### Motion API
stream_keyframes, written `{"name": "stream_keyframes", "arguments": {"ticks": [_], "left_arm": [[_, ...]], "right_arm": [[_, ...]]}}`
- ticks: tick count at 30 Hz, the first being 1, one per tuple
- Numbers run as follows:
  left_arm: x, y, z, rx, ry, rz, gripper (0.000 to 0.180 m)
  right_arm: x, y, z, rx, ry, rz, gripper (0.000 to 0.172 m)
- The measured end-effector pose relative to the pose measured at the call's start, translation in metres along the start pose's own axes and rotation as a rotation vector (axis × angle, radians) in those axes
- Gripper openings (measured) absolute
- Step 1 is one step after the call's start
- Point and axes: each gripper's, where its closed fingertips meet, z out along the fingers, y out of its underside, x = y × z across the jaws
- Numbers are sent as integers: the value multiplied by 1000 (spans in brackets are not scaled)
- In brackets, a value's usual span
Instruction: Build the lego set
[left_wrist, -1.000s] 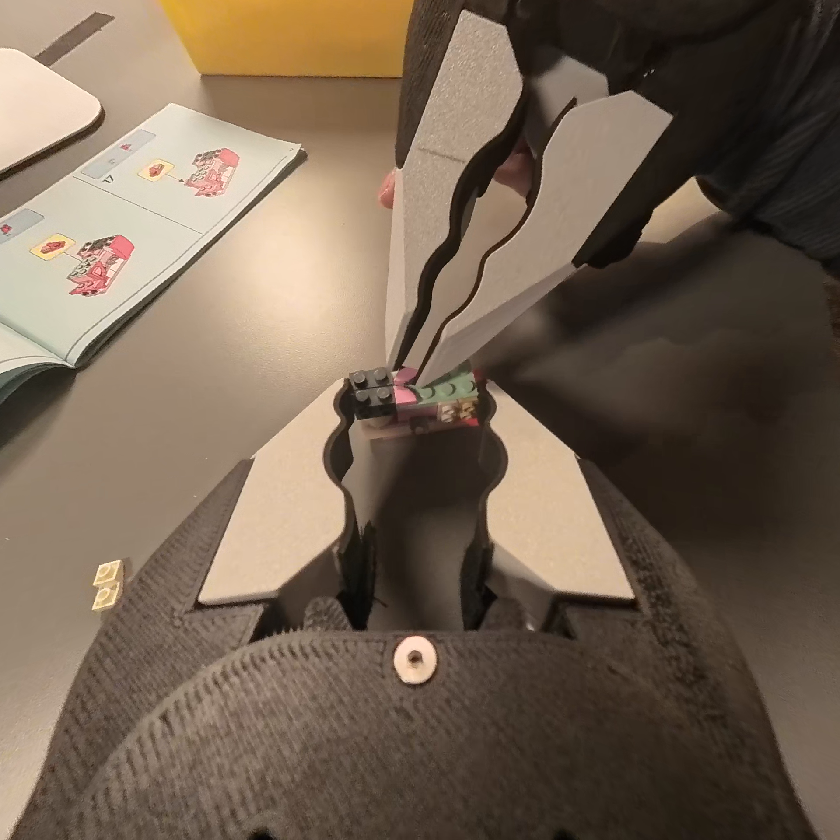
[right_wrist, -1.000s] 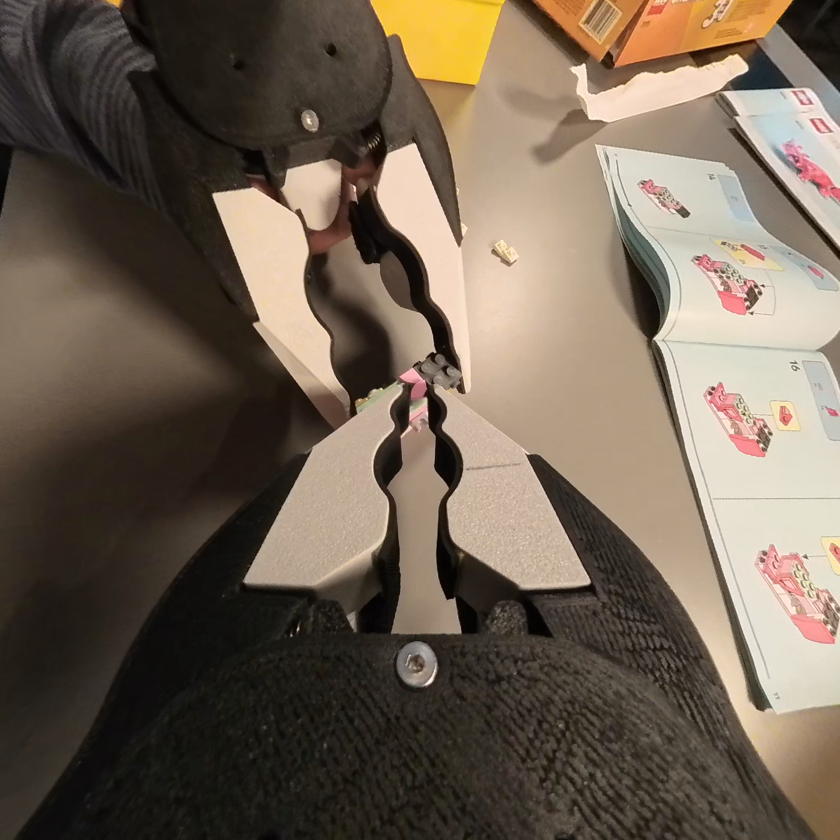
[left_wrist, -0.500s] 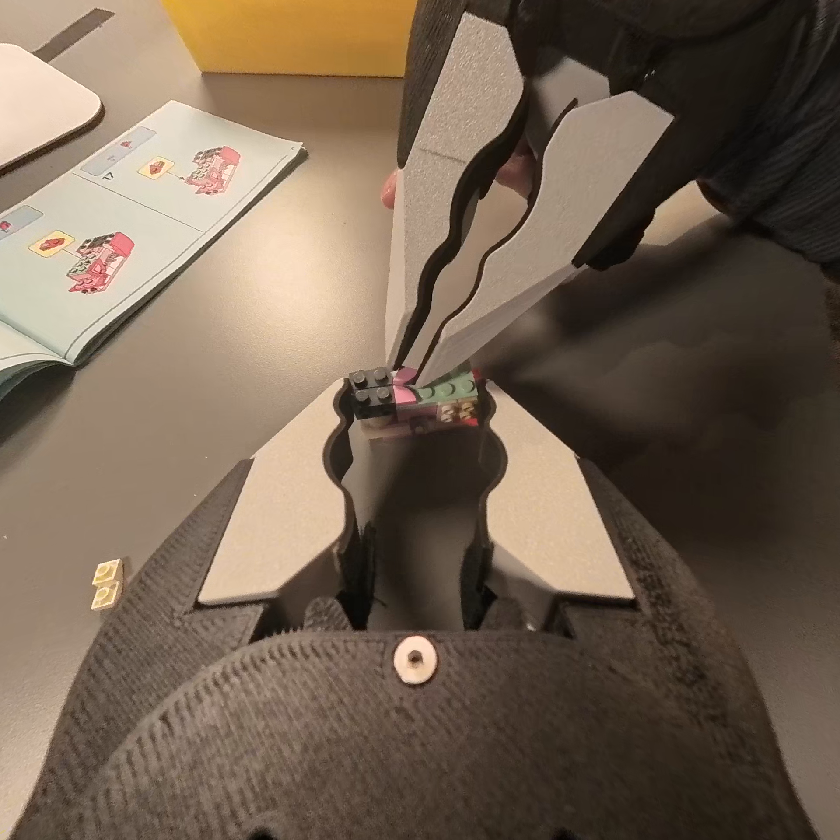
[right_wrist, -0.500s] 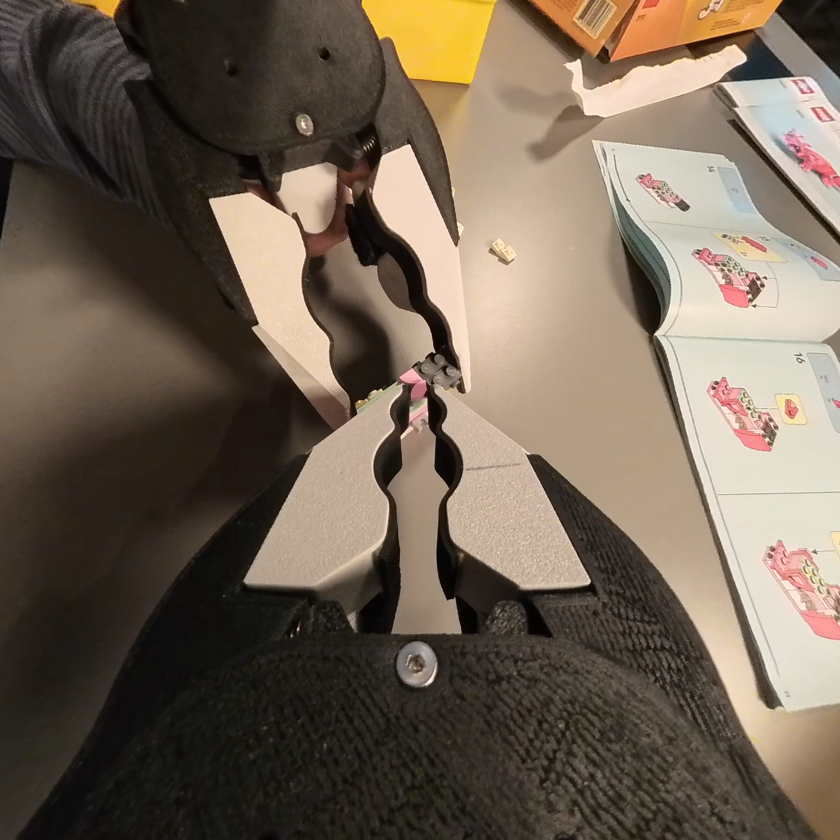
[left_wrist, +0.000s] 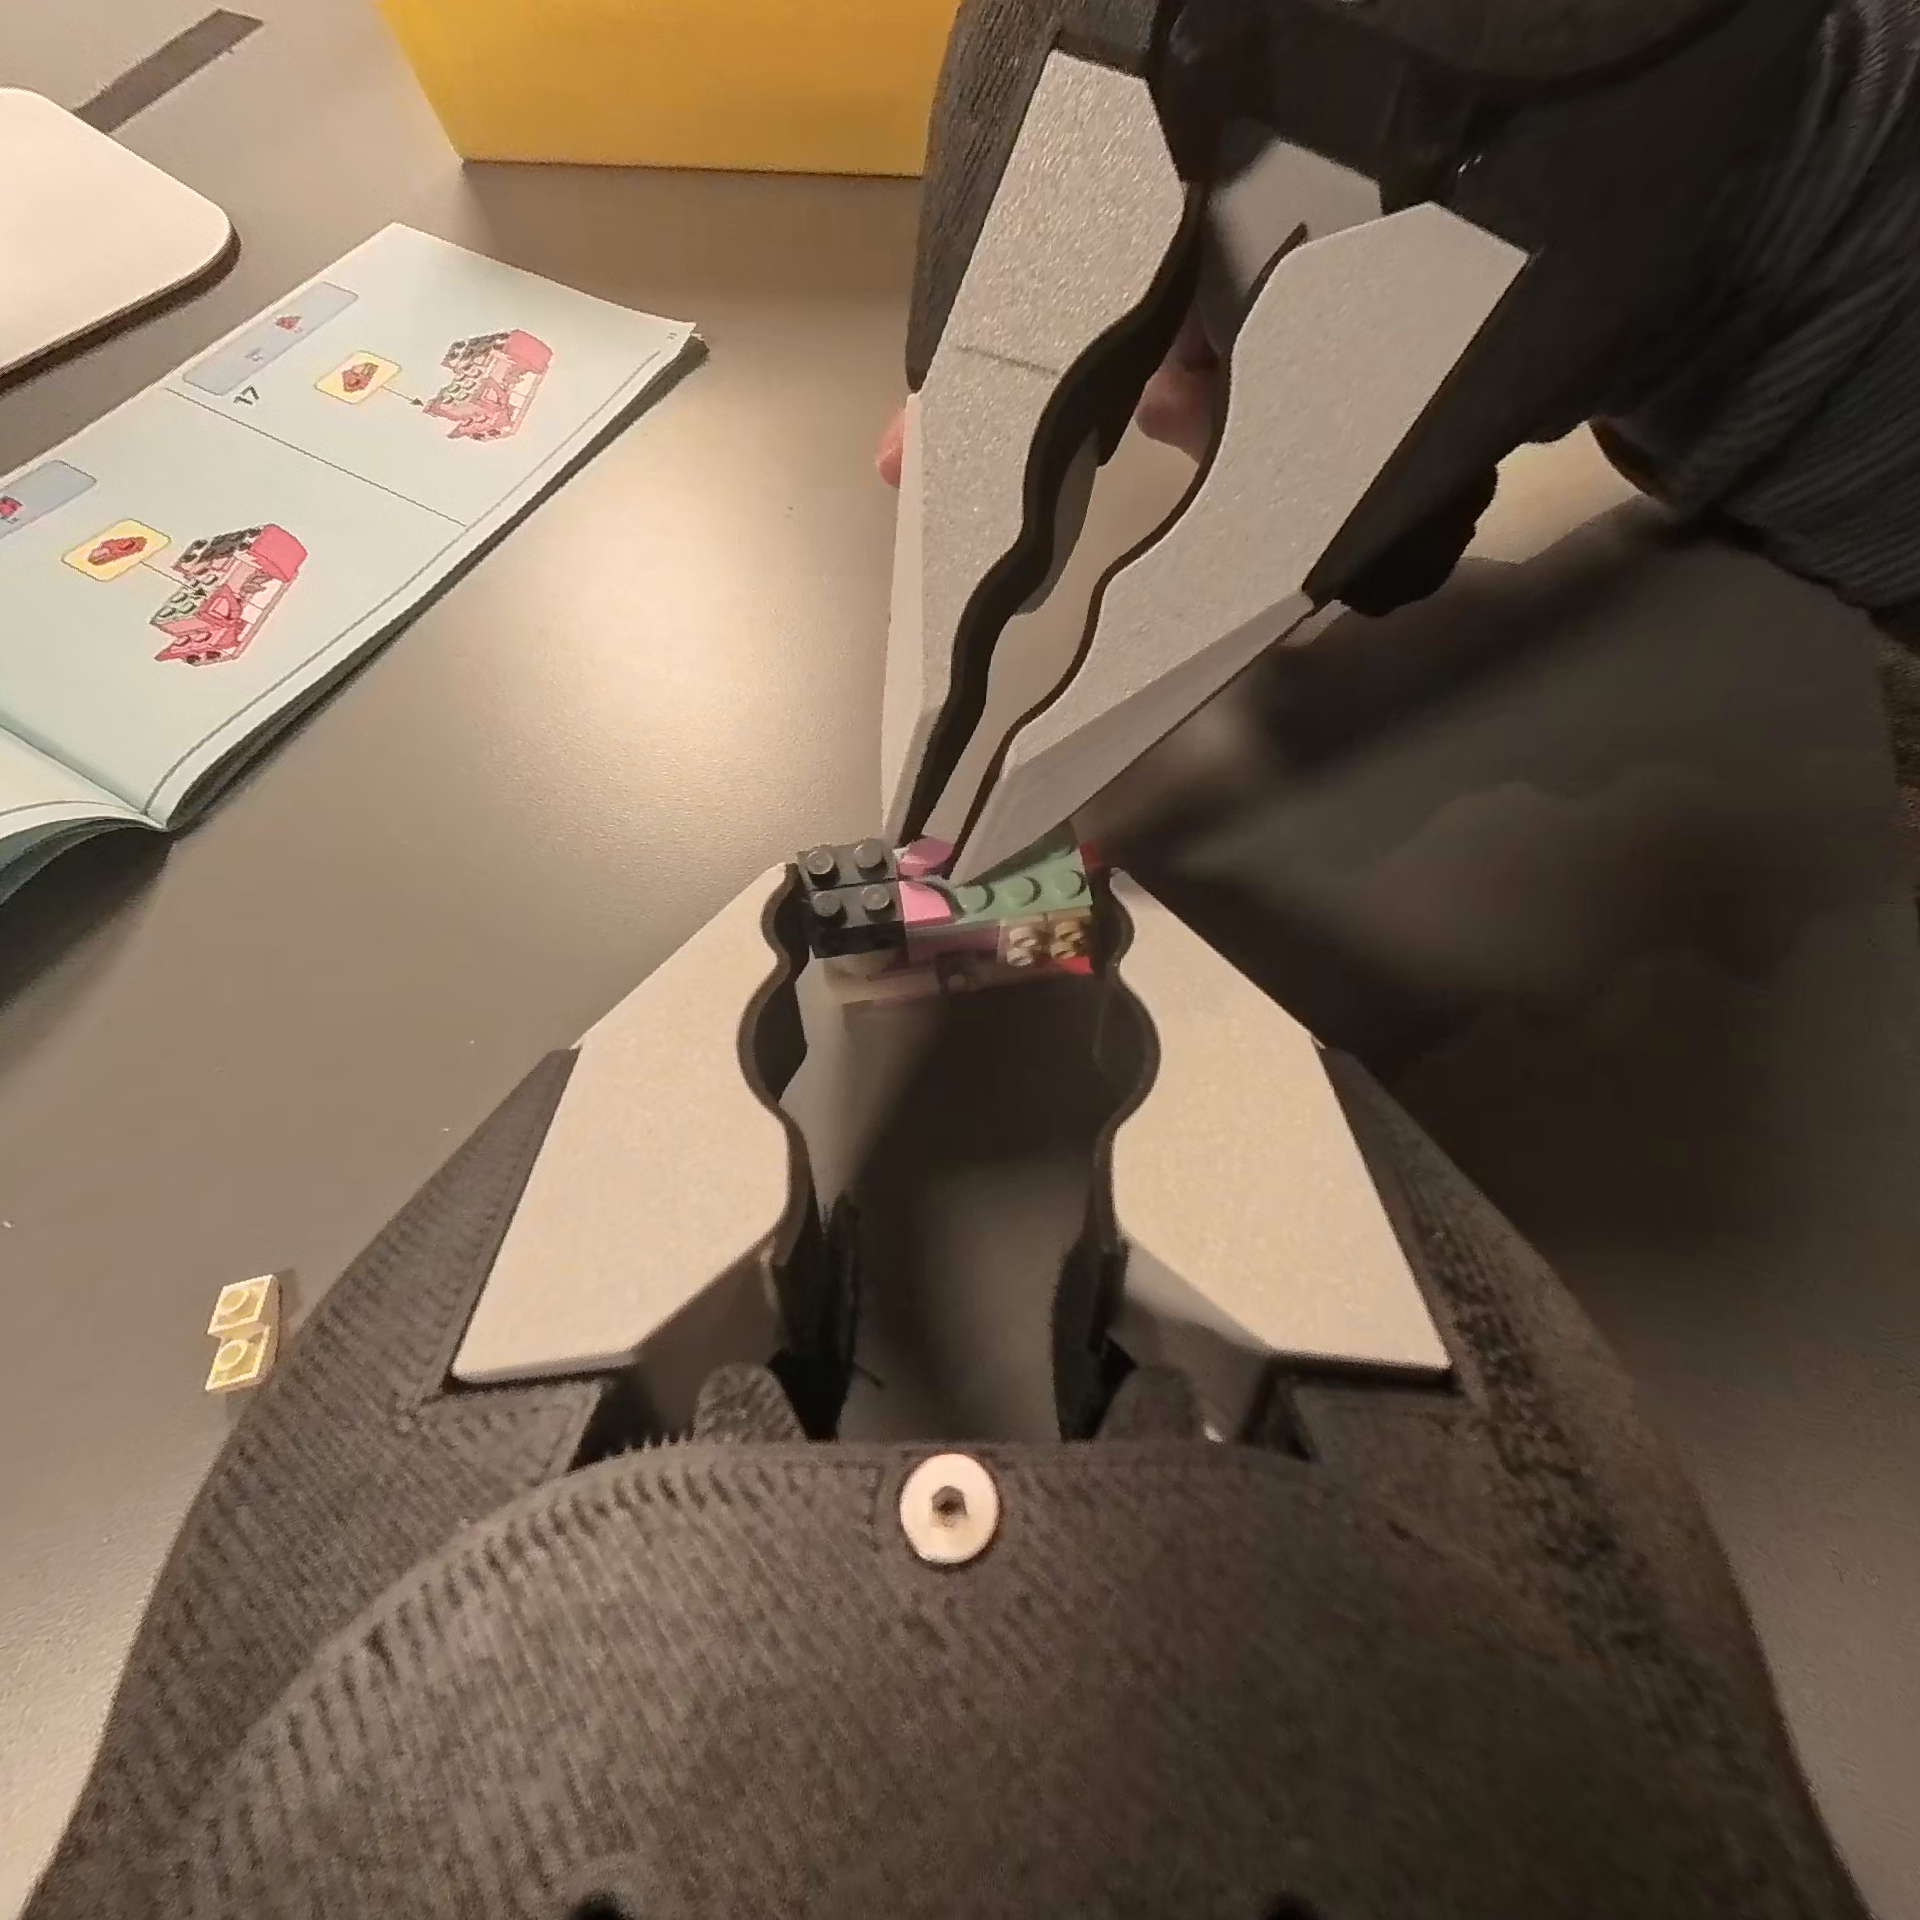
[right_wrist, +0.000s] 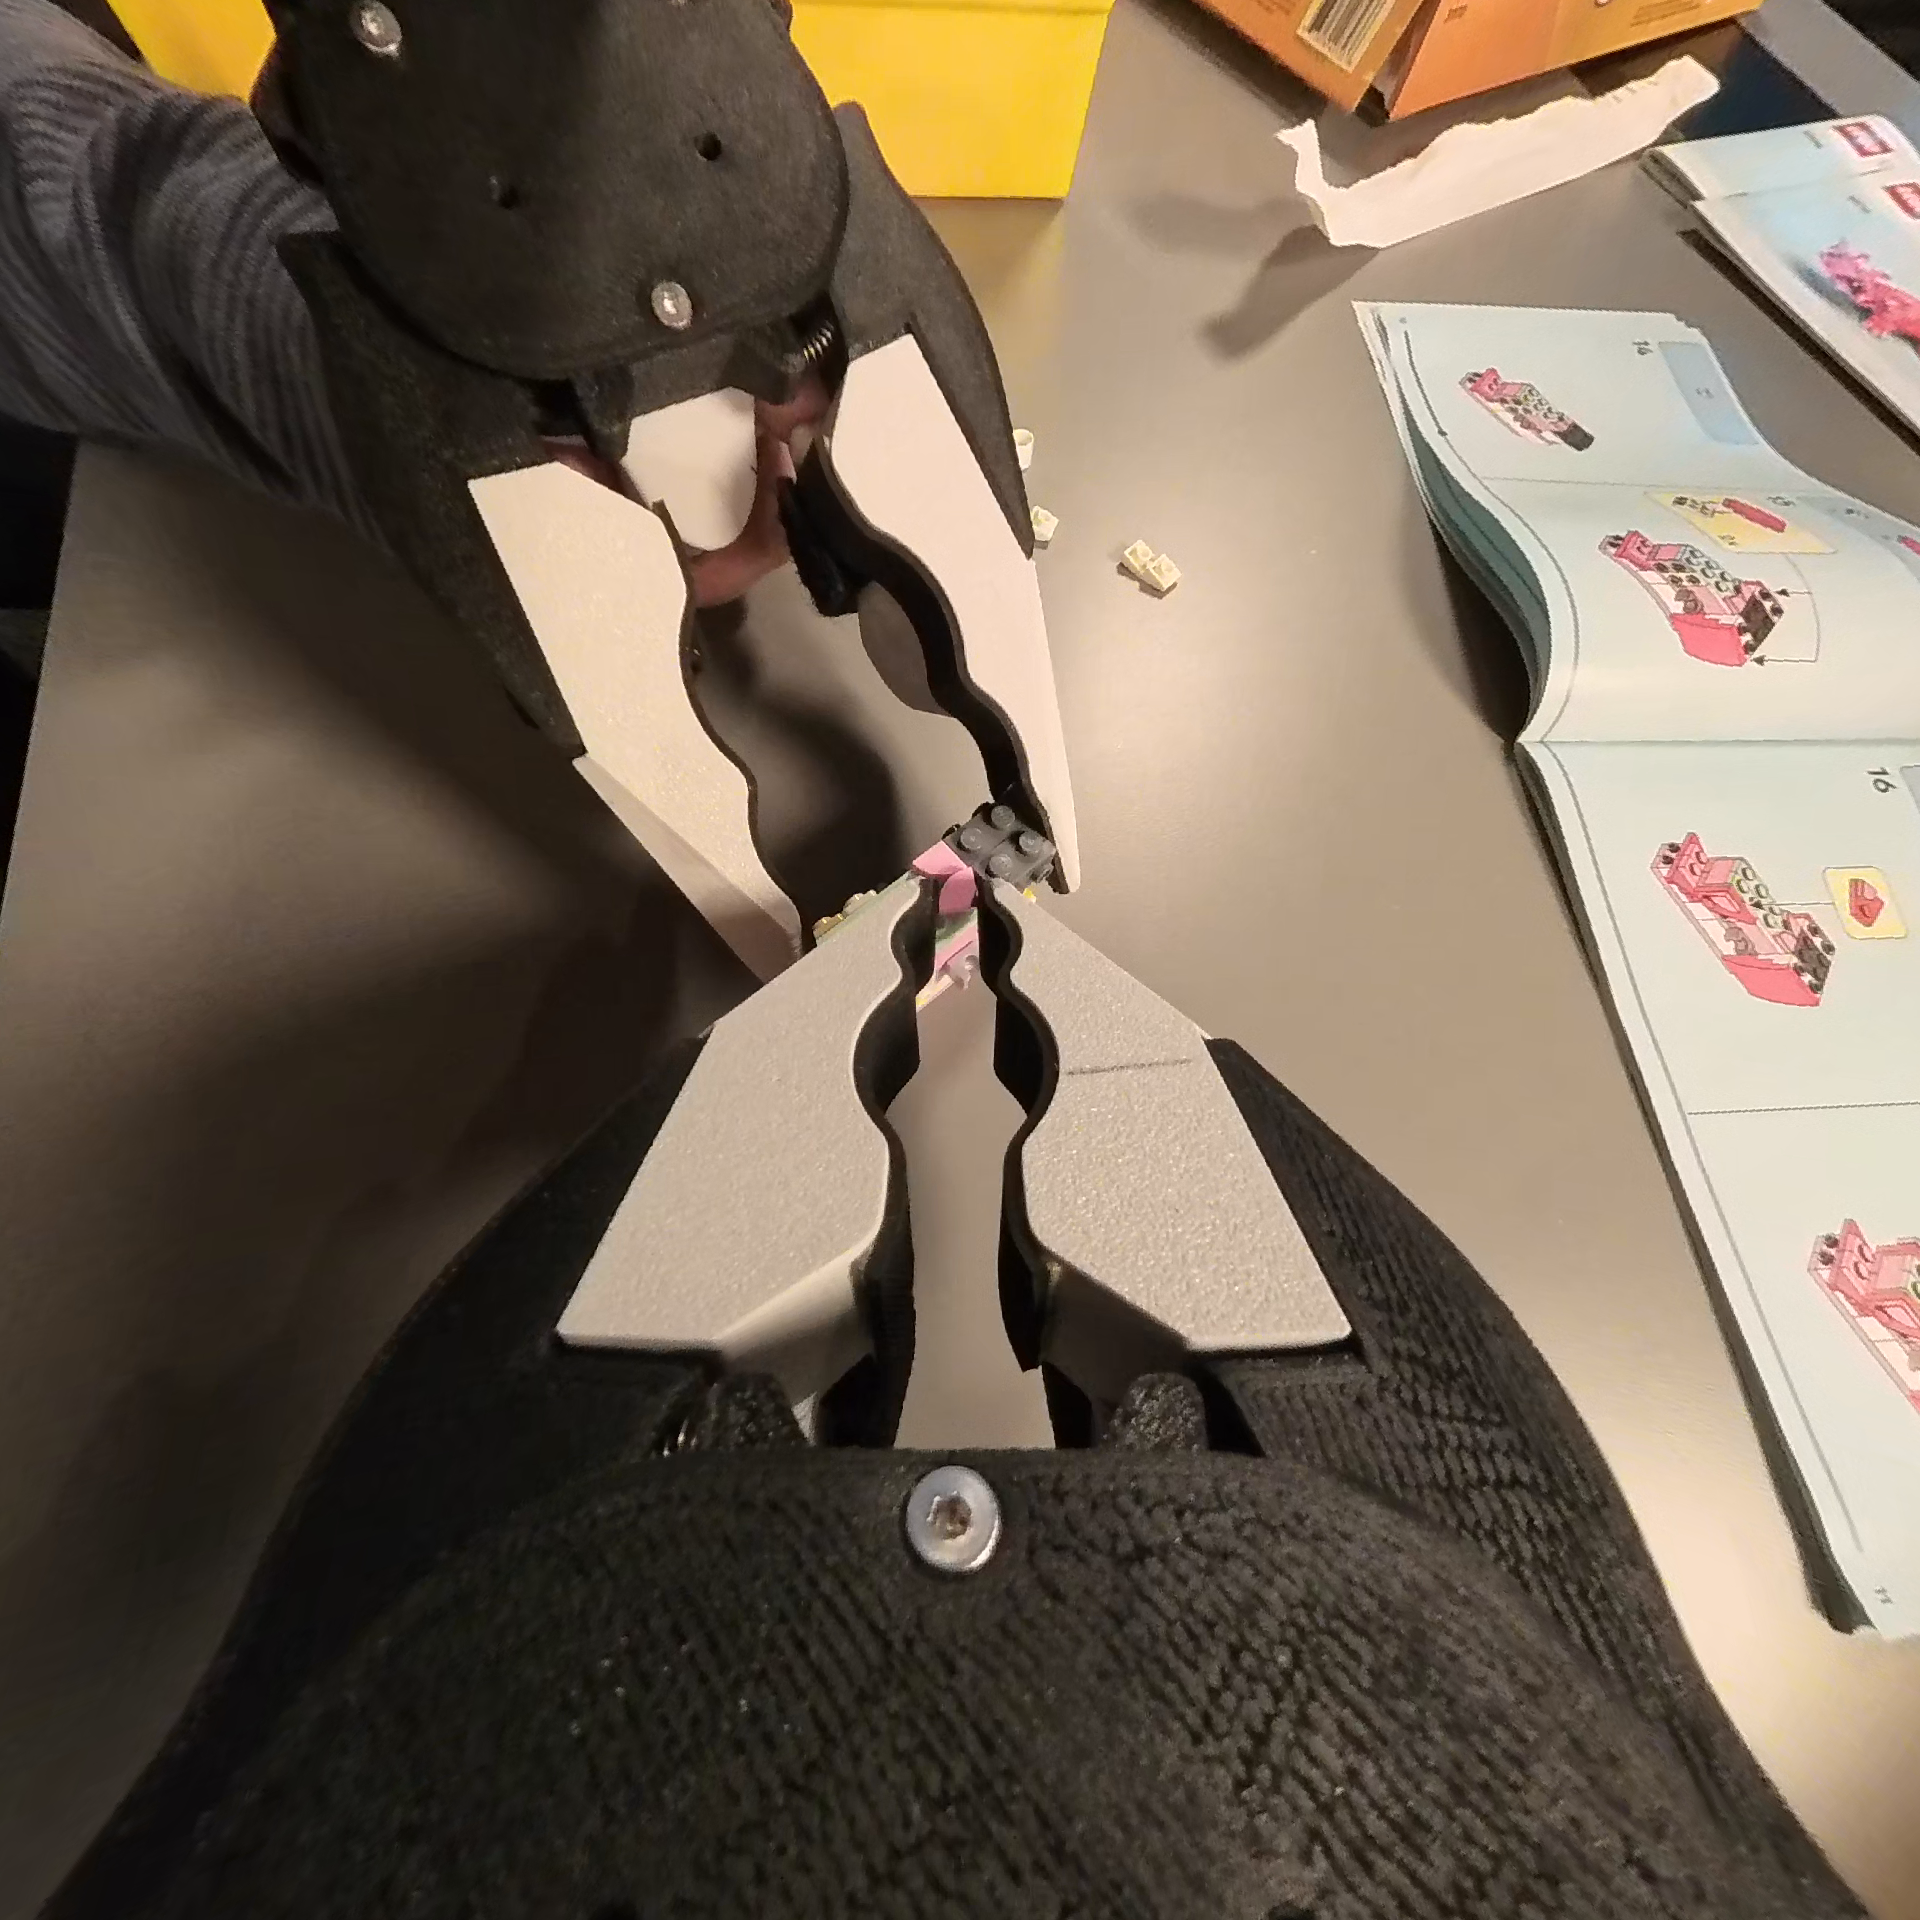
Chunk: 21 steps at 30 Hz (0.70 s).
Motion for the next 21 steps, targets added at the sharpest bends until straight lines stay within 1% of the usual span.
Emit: {"name": "stream_keyframes", "arguments": {"ticks": [21], "left_arm": [[-1,0,0,1,1,-7,54]], "right_arm": [[0,-1,0,19,-4,15,6]]}}
